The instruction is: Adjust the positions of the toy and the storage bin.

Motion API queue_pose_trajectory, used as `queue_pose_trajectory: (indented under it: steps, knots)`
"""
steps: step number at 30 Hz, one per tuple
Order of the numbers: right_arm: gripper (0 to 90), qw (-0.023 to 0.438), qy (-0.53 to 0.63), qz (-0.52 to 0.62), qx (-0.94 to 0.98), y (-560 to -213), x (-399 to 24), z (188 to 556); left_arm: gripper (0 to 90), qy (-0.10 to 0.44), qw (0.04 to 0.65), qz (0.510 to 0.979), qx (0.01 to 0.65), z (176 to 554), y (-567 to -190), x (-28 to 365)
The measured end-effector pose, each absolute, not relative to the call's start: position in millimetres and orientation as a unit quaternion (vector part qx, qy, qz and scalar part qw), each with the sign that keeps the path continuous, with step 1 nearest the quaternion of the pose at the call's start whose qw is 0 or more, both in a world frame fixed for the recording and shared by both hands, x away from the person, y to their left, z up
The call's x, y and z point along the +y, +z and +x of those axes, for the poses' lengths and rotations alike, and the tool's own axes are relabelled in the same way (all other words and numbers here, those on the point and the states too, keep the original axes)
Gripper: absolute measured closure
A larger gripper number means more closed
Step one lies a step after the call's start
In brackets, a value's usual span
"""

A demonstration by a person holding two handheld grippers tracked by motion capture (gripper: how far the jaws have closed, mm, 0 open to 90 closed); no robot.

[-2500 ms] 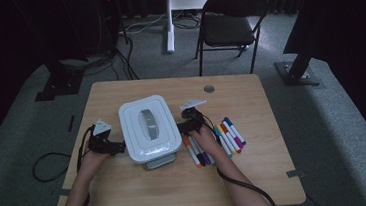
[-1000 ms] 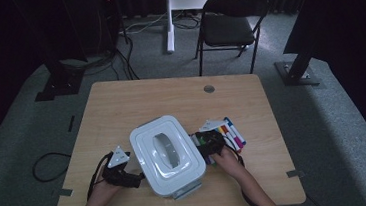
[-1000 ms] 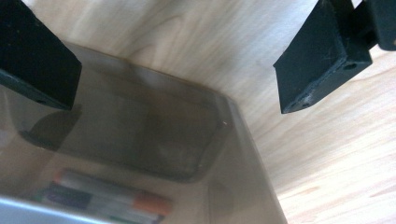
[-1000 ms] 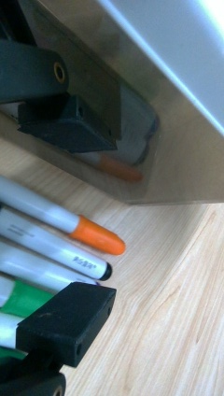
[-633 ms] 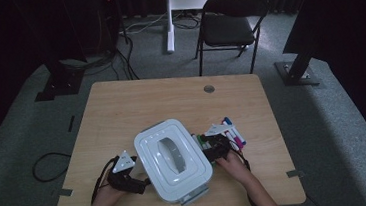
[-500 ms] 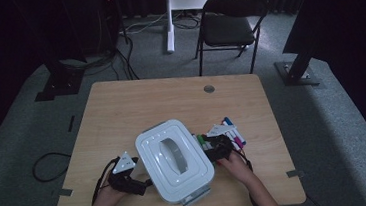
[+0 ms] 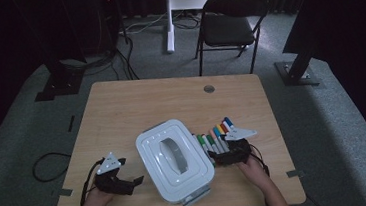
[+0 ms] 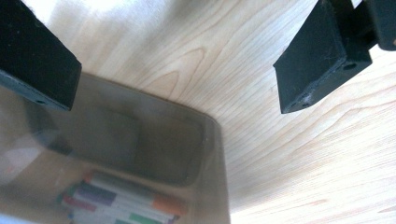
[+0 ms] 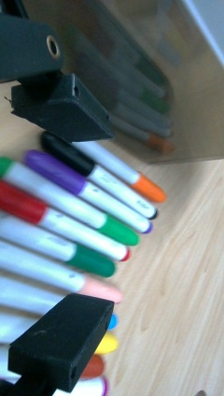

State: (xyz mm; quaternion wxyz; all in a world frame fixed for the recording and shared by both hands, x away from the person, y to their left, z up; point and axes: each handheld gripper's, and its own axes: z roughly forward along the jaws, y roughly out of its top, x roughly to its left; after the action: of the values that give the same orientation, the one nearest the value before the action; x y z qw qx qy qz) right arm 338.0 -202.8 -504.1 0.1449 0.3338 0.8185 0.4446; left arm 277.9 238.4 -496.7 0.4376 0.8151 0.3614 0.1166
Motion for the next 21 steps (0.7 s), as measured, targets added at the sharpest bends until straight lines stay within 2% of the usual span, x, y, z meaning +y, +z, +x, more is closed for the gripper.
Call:
queue_pose_trajectory:
  steps: [8, 21]
  knots:
    - [14.9, 0.146, 0.430, 0.351, 0.819, -513.8, -239.2, 324.9, 0.9, 0.110, 0.461, 0.805, 0.356, 270.1, -462.2, 237.7]
    - [13.5, 0.161, 0.403, 0.391, 0.812, -531.6, -283.7, 300.3, 0.9, 0.087, 0.471, 0.833, 0.279, 259.2, -428.8, 186.3]
